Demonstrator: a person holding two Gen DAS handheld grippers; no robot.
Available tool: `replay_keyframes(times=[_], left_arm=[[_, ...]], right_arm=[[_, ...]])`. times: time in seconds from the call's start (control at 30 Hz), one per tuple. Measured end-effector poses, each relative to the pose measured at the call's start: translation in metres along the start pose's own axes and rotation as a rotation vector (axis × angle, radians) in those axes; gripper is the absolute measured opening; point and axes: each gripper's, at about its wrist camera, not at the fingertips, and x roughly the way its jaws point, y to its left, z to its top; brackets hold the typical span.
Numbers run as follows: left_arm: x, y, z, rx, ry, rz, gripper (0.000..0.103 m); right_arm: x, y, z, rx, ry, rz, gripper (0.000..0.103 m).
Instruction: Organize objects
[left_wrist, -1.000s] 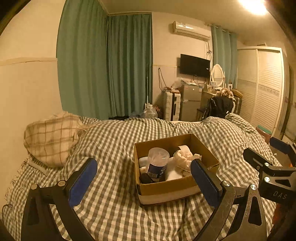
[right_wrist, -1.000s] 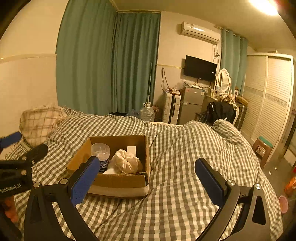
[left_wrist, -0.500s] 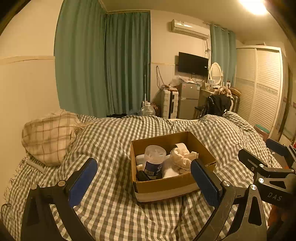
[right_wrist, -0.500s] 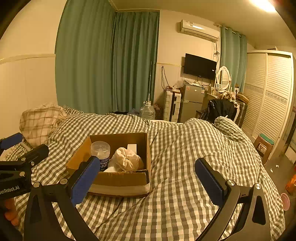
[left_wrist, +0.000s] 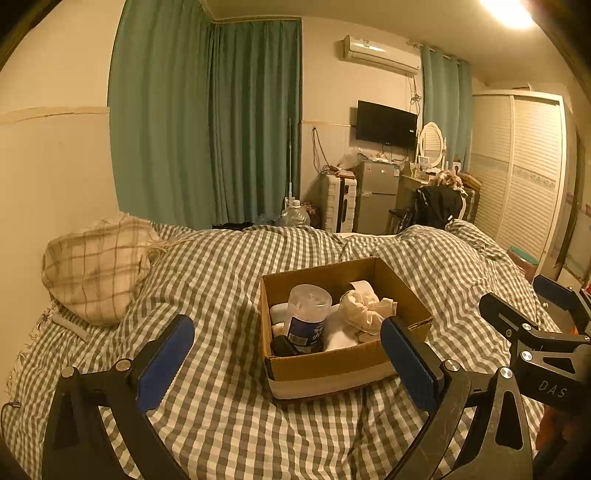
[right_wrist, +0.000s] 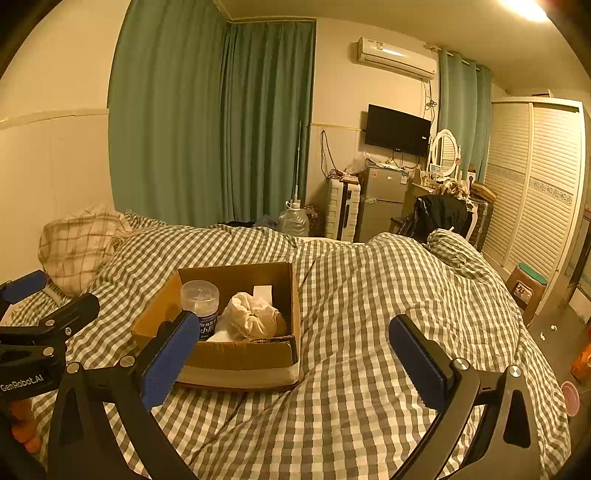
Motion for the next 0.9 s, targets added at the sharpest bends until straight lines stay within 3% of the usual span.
replay_keyframes(times=[0.9], left_arm=[[-0.0019,0.0031,0.0,-0.007,-0.008,0.011,0.103]], right_arm=[[0.0042,0.0013,-0.0044,0.001,0.02,-0.008,0.103]])
